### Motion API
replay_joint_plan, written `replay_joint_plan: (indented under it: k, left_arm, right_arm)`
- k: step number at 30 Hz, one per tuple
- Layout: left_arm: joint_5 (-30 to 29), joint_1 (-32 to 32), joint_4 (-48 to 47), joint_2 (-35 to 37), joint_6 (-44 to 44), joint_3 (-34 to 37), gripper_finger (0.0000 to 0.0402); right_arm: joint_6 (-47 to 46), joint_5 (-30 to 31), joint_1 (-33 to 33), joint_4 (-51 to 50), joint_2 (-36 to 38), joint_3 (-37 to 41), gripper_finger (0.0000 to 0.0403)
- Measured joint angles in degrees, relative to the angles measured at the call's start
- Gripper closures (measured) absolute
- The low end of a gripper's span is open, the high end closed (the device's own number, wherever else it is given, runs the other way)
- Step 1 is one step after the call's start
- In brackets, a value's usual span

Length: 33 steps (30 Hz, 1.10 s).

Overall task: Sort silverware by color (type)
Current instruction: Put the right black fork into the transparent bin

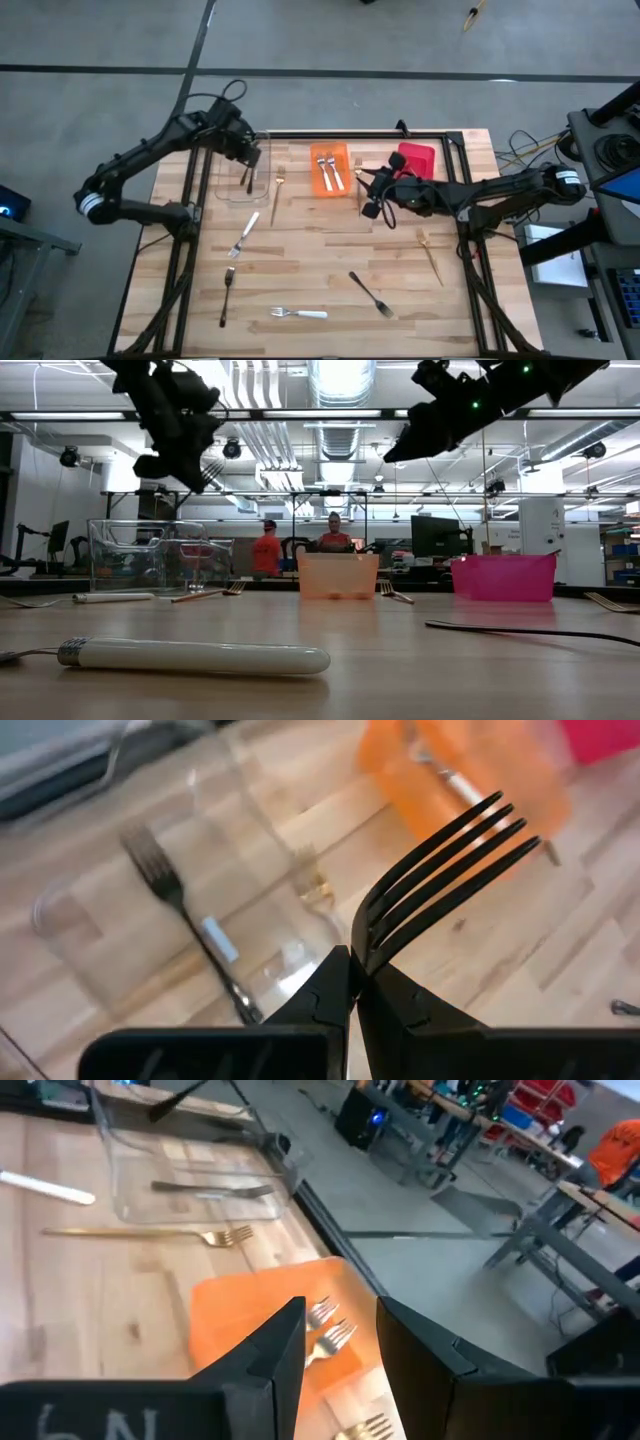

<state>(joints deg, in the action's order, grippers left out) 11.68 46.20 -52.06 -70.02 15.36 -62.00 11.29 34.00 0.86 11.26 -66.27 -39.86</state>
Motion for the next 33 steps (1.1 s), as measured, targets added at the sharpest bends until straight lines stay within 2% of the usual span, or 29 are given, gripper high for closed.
replay_joint_plan:
  k: [4,8,11,16,22,33]
  left_arm:
    - [-0.07,2.26,-0.02,-4.17,0.79,0.26,0.0401]
    - [-0.05,4.64,-0.01,-7.65,0.12,0.13,0.0401]
    - [0.10,6.50,-0.05,-9.81,-0.72,0.13,0.0401]
    - [2.84,9.40,-0.32,-12.94,-3.16,0.20,0.0401]
    - [7.02,13.05,-0.29,-15.00,-4.95,0.20,0.0401]
    - [6.97,17.94,-0.90,-15.34,-3.03,0.60,0.0401]
  right_arm:
    - [2.61,-0.21,0.89,1.09,-0.04,-0.02,0.0285]
    - [1.33,-1.03,1.08,-4.20,0.38,0.00,0.0287]
    - [2.03,-1.05,1.06,-4.61,0.41,0.00,0.0288]
    - [2.61,-1.05,1.58,-4.98,0.53,0.00,0.0289]
    - [2.21,-1.05,2.92,-5.04,0.53,0.00,0.0289]
    - [2.16,-1.22,3.59,-5.04,0.53,0.00,0.0289]
